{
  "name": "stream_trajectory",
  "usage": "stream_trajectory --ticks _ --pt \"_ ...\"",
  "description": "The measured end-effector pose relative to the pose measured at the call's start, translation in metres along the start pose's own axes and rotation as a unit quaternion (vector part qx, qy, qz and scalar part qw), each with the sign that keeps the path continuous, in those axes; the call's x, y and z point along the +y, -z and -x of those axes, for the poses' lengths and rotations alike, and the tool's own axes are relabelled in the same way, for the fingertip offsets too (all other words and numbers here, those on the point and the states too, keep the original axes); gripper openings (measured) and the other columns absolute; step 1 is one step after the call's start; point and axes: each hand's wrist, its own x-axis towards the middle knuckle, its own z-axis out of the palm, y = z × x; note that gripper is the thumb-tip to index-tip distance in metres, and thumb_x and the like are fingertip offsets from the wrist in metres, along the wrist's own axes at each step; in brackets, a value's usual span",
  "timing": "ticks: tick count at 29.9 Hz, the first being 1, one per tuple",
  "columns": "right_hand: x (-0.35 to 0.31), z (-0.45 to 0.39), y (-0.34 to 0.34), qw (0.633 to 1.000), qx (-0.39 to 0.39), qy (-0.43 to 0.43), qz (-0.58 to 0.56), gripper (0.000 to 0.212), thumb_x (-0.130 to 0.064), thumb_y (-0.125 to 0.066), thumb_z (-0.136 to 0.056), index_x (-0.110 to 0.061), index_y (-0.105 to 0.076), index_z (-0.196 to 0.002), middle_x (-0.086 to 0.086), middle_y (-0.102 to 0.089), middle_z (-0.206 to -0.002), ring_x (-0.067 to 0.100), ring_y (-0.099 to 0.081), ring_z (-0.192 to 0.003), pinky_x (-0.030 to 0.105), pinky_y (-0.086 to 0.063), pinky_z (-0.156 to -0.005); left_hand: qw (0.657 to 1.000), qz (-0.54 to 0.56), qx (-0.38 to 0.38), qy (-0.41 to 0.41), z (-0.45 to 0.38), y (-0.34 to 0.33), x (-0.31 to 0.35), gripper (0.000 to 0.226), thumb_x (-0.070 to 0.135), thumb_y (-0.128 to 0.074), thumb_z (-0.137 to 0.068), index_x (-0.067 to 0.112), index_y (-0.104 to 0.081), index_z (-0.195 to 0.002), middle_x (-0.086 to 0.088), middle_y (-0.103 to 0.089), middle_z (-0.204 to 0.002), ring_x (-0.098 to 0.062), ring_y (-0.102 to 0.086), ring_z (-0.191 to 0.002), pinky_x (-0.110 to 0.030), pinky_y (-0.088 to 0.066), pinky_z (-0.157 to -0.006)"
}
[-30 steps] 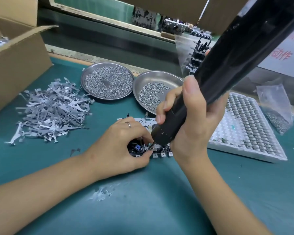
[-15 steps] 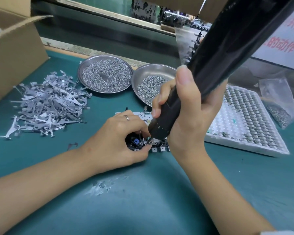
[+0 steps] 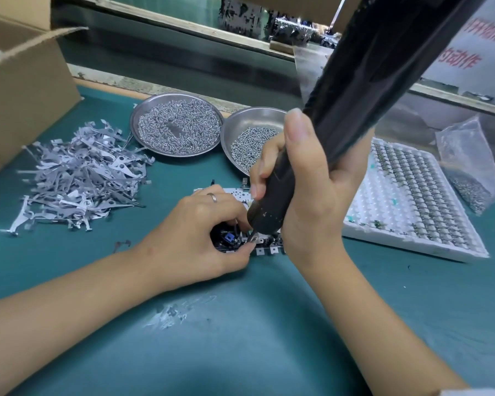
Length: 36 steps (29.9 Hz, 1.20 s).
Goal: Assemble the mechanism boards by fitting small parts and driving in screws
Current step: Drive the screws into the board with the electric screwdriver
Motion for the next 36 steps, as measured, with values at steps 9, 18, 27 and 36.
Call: stream_trajectory --ticks 9,18,27,36 --pt "0.0016 -0.001 -0.0018 1.0 -0.022 0.0 0.01 0.033 -0.018 -0.059 -0.08 -0.005 -0.033 -0.095 0.012 -0.04 -0.049 0.021 -0.039 -0.031 0.019 -0.036 -0.039 1.0 0.001 -0.022 0.013 -0.0004 0.0007 0.0013 0.019 0.015 -0.073 -0.066 0.004 -0.058 -0.063 -0.002 -0.052 -0.064 -0.024 -0.049 -0.068 -0.033 -0.044 -0.066" --pt "0.0018 -0.0008 -0.0021 0.999 -0.043 0.013 0.012 0.033 -0.018 -0.057 -0.082 -0.004 -0.032 -0.099 0.011 -0.041 -0.049 0.021 -0.04 -0.03 0.021 -0.036 -0.039 0.999 -0.009 -0.03 -0.014 -0.001 0.0019 -0.0025 0.017 0.014 -0.074 -0.068 0.003 -0.061 -0.065 0.001 -0.053 -0.063 -0.022 -0.049 -0.067 -0.032 -0.045 -0.066" --pt "0.0019 0.0 -0.0011 1.0 -0.026 0.009 0.008 0.031 -0.017 -0.058 -0.081 -0.006 -0.032 -0.094 0.018 -0.037 -0.051 0.021 -0.039 -0.031 0.021 -0.036 -0.039 0.999 -0.026 -0.022 -0.005 -0.0007 0.0014 -0.0006 0.016 0.014 -0.075 -0.066 0.005 -0.061 -0.064 0.008 -0.046 -0.064 -0.015 -0.043 -0.065 -0.021 -0.038 -0.066" --pt "0.0002 -0.0002 0.0019 1.0 0.003 0.007 0.008 0.031 -0.02 -0.058 -0.08 -0.006 -0.033 -0.093 0.009 -0.044 -0.053 0.019 -0.04 -0.032 0.022 -0.037 -0.039 1.0 -0.023 -0.011 0.004 0.0009 0.0005 -0.0001 0.015 0.011 -0.077 -0.065 0.013 -0.063 -0.067 0.017 -0.044 -0.067 -0.007 -0.04 -0.068 -0.013 -0.036 -0.07"
